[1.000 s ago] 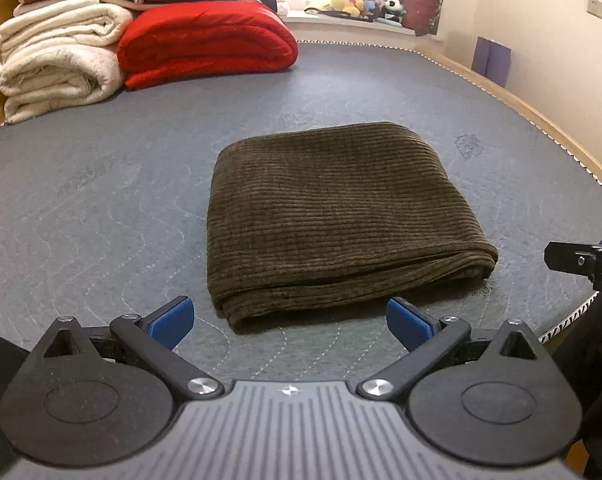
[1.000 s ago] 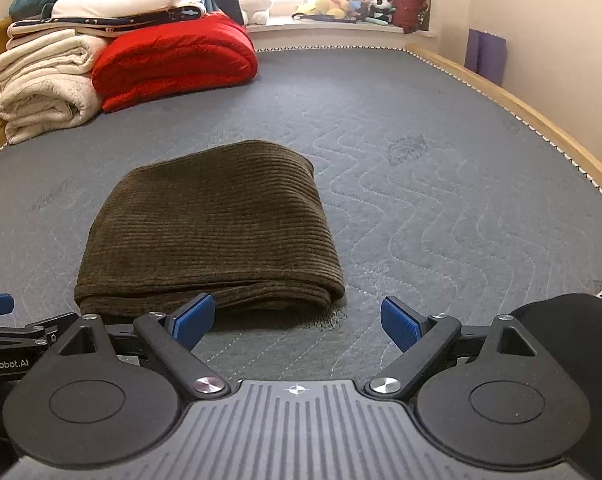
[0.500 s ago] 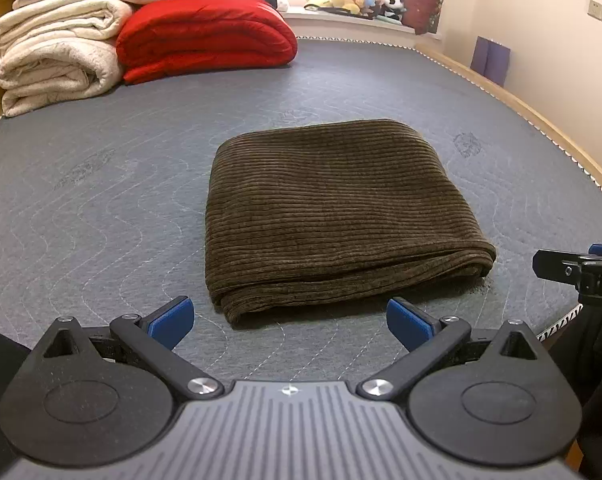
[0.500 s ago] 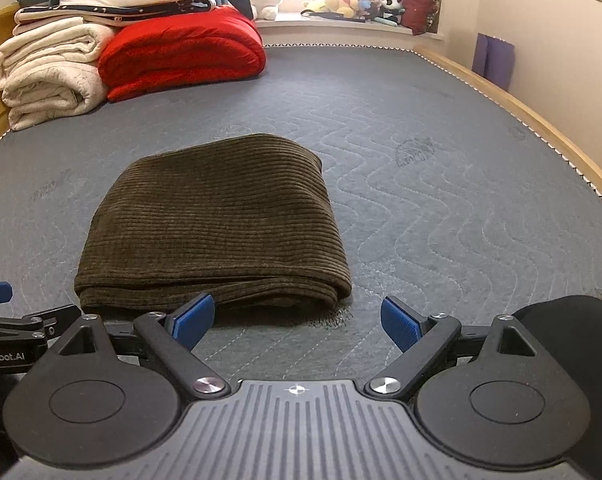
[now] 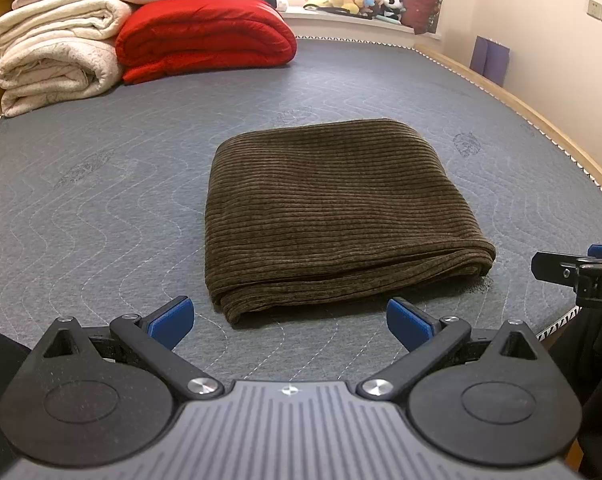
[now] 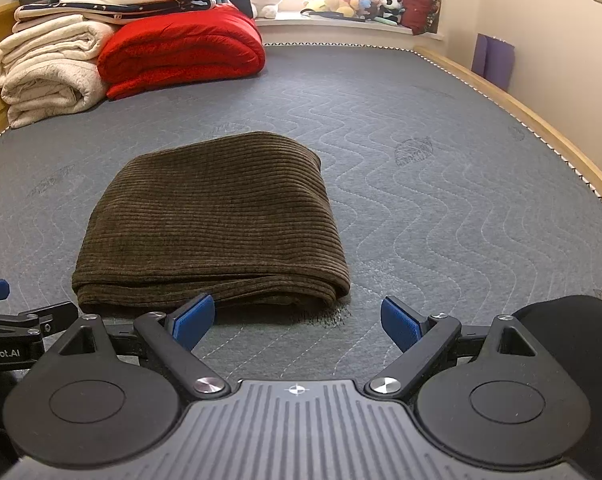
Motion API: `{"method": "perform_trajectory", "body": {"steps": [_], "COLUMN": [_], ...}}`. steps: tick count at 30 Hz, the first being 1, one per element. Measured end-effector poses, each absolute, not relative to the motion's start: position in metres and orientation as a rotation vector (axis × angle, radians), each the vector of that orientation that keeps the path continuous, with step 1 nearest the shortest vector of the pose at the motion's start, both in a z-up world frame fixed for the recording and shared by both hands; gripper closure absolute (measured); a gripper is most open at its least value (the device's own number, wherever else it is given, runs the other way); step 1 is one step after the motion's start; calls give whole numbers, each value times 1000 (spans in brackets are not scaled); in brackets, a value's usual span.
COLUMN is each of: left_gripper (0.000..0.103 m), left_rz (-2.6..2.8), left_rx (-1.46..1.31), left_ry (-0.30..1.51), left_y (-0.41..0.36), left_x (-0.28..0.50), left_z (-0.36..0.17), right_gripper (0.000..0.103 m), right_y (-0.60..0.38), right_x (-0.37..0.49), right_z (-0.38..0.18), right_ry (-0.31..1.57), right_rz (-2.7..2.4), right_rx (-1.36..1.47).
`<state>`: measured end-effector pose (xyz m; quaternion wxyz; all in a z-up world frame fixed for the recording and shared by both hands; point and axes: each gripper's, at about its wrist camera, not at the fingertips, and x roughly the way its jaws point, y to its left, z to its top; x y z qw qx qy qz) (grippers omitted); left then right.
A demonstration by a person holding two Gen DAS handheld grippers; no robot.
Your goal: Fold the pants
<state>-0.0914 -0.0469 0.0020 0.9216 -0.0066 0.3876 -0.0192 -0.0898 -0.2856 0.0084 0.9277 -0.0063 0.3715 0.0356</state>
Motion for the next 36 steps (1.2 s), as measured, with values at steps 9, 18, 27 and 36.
{"method": "perform_trajectory", "body": {"steps": [9, 18, 27, 36], "left_gripper": [0, 0, 0, 0], "left_rz": [-46, -53, -60, -67], "left_rx": [-9, -5, 2, 4], "left_ry": [795, 792, 790, 781], "left_y": [-48, -48, -48, -47], "left_x": [-92, -92, -92, -94], "left_z": [2, 2, 1, 0], "right_gripper": [12, 12, 12, 12], "right_y": [-286, -284, -283, -282], "right_x": [-90, -91, -91, -90], "right_z": [8, 7, 7, 7], "right_ry": [761, 762, 762, 762], "right_rz": [77, 75, 69, 72], "right_rx": [-22, -27, -23, -28]}}
